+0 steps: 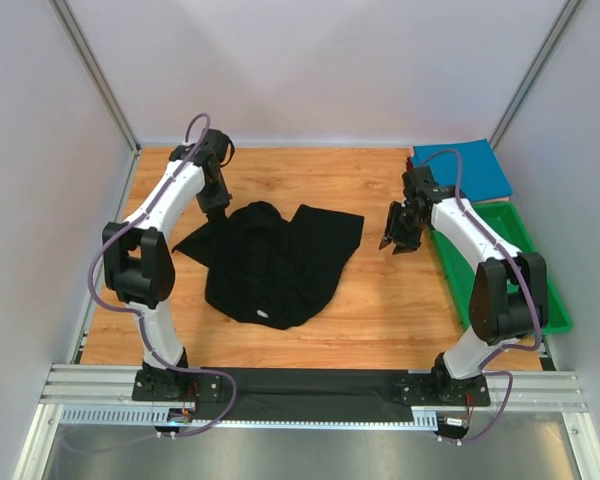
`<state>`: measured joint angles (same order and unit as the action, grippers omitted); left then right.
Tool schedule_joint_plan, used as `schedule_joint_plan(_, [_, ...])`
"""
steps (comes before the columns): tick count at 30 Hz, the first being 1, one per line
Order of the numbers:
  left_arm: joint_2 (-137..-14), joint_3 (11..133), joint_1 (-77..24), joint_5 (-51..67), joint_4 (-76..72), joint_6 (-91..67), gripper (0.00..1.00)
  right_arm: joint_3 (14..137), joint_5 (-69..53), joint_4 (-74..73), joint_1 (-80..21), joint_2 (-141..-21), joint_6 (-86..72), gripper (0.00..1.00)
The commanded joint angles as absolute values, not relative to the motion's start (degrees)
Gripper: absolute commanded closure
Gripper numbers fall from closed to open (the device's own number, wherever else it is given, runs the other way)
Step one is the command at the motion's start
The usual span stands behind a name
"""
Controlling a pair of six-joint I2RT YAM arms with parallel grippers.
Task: Fold and stack the t-shirts
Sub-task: Flatten the tshirt out
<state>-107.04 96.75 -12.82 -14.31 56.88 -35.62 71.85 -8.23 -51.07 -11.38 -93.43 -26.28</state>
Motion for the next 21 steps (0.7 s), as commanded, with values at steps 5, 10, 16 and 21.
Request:
schedule_joint_plan(5, [-100.04,95.55,-16.43,-14.69,63.19,-32.34,0.45,80.67,-8.08,-43.86,-11.07,-105.52,-27.33,0.58])
schedule_joint_plan(10, [-91.69,83.87,-24.51,-5.29,60.39,-33.75,0.44,88.76,-10.54,-42.37,-11.07,-113.9,-30.75,0.59])
schedule_joint_plan(16, [-84.21,67.17,-29.79,4.91,57.14,-44.37,0.43,96.67,-12.04,-39.29,-10.99,-123.46,-33.4,0.59])
schedule_joint_plan(21, [-78.84,59.33,-29.18,2.29,57.13,-47.28,0.37,100.45,-11.78,-38.93,-11.77,-128.05,-32.88,0.59])
